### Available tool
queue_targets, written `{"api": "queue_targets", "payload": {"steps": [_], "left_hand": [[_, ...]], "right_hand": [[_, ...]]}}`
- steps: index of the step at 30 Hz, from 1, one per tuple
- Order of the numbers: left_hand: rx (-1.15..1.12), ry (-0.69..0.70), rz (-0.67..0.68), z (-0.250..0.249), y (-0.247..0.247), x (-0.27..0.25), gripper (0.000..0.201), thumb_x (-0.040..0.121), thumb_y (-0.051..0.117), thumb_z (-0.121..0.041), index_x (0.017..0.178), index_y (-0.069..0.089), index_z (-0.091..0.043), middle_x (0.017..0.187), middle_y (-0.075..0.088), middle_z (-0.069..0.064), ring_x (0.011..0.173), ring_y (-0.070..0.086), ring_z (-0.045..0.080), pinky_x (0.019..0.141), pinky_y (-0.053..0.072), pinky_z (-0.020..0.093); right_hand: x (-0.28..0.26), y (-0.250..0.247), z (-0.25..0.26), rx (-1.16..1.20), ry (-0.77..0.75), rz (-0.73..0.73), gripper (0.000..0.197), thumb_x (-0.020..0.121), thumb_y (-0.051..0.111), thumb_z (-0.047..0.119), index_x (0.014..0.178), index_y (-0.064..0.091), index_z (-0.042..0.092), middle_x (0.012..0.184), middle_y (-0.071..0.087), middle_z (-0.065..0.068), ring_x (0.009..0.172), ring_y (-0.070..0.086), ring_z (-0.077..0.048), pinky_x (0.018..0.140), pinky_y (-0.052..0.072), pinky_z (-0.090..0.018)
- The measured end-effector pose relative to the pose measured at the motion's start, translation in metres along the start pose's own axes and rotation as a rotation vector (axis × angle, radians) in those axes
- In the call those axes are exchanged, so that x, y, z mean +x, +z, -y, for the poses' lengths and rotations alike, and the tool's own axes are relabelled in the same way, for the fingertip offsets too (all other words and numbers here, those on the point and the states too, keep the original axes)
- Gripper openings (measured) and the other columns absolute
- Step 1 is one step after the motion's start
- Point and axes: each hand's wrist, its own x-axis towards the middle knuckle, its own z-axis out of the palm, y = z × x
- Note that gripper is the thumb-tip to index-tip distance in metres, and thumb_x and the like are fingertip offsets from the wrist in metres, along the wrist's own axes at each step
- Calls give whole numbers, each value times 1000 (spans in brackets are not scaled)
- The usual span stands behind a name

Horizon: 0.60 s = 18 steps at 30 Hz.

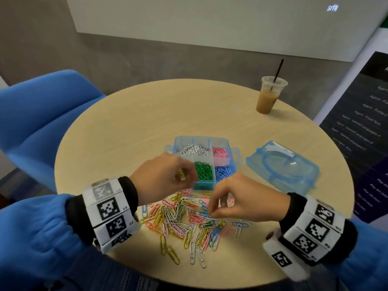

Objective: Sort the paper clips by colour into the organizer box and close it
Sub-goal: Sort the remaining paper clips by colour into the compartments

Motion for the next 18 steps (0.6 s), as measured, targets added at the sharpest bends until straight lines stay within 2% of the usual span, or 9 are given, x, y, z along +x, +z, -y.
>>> {"api": "queue_targets", "payload": {"steps": [2, 5, 8, 10, 12, 13, 14, 16, 18], "left_hand": [[204, -44, 131, -4, 4, -4, 11, 89, 64, -40, 96, 68, -32, 90, 67, -17, 80, 61, 3, 68, 50, 26], [403, -131, 278, -4, 6, -4, 20, 87, 64, -44, 89, 68, -25, 86, 68, -9, 80, 62, 14, 60, 43, 24], [459, -205, 310, 2, 5, -5, 26, 87, 63, -52, 86, 64, -26, 85, 64, -7, 81, 61, 18, 60, 38, 25], [432, -228, 328, 8, 6, -4, 29, 86, 61, -57, 88, 62, -29, 88, 61, -8, 83, 59, 17, 63, 39, 26], [375, -235, 325, 11, 8, -4, 31, 84, 61, -60, 92, 64, -30, 92, 62, -10, 83, 58, 15, 64, 39, 25], [356, -235, 315, 12, 9, -4, 33, 84, 61, -61, 93, 64, -30, 92, 62, -11, 82, 57, 13, 62, 39, 25], [349, -234, 302, 12, 10, -4, 34, 83, 61, -63, 93, 64, -30, 90, 62, -12, 80, 57, 12, 60, 37, 24], [350, -235, 274, 12, 11, -4, 38, 80, 60, -66, 90, 64, -30, 88, 63, -13, 77, 57, 10, 55, 34, 23], [349, -244, 252, 11, 13, -4, 40, 78, 61, -69, 86, 64, -30, 86, 65, -12, 76, 57, 10, 53, 33, 23]], "right_hand": [[5, 10, 3, -45, -14, 62, 7, 81, 76, 23, 87, 76, 21, 76, 68, 10, 67, 60, -4, 68, 50, -23], [14, 19, 8, -135, -28, 117, 9, 79, 77, 26, 85, 74, 20, 78, 67, 7, 67, 58, -5, 65, 49, -24], [19, 22, 10, -215, -28, 144, 5, 81, 72, 23, 79, 67, 23, 79, 67, 5, 72, 58, -8, 68, 53, -33], [20, 23, 8, -238, -20, 154, 15, 82, 66, 19, 73, 59, 28, 74, 63, 6, 73, 57, -10, 69, 54, -39], [19, 22, 7, -248, -24, 151, 18, 82, 62, 16, 70, 55, 26, 69, 59, 6, 73, 56, -13, 68, 54, -41], [19, 20, 8, -226, -28, 153, 15, 83, 62, 15, 71, 56, 22, 70, 60, 3, 74, 56, -14, 68, 53, -37], [18, 17, 8, -182, -24, 157, 11, 84, 63, 15, 74, 59, 17, 72, 61, 1, 73, 56, -13, 67, 51, -30], [17, 7, 8, -47, 1, 128, 8, 86, 65, 16, 80, 63, 13, 75, 62, 3, 67, 54, -6, 63, 43, -17], [18, -5, 6, 86, 40, -5, 8, 88, 66, 15, 81, 62, 15, 72, 60, 9, 62, 53, -1, 59, 43, -15]]}}
